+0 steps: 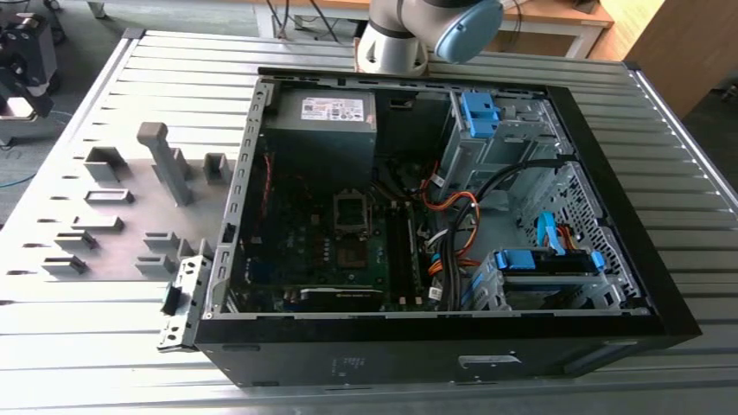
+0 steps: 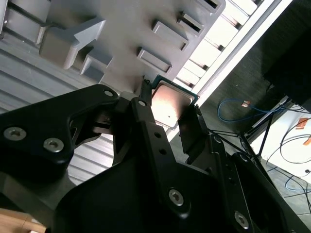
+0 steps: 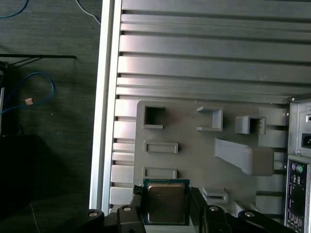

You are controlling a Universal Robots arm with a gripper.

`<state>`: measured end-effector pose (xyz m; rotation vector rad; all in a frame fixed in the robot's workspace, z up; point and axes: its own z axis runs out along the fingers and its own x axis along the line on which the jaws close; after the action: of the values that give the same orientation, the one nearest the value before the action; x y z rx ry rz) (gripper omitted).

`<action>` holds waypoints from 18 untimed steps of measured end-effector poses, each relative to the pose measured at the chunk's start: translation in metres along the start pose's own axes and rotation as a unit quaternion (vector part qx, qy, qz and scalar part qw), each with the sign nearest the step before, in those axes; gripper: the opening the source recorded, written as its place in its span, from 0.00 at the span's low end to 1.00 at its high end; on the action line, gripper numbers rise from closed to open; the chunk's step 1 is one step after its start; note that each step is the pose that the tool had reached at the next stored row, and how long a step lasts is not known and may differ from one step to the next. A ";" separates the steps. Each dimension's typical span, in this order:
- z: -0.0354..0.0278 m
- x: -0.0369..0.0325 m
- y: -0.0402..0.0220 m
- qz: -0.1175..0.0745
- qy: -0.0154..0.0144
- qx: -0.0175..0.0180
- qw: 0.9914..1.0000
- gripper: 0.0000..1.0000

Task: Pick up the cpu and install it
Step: 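Pick up the cpu and move it towards the insertion slot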

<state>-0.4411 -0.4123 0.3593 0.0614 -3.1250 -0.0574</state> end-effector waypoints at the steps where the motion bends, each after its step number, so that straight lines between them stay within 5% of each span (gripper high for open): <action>1: -0.0001 0.0000 0.0000 0.000 0.000 0.000 1.000 0.47; 4: -0.0005 0.0000 0.0000 0.000 0.000 0.000 1.000 0.47; 10: -0.0112 0.0002 0.0004 0.000 0.000 0.000 1.000 0.47; 18: -0.0119 -0.0037 0.0003 0.000 0.000 0.000 1.000 0.47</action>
<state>-0.4372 -0.4123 0.3712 0.0615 -3.1245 -0.0571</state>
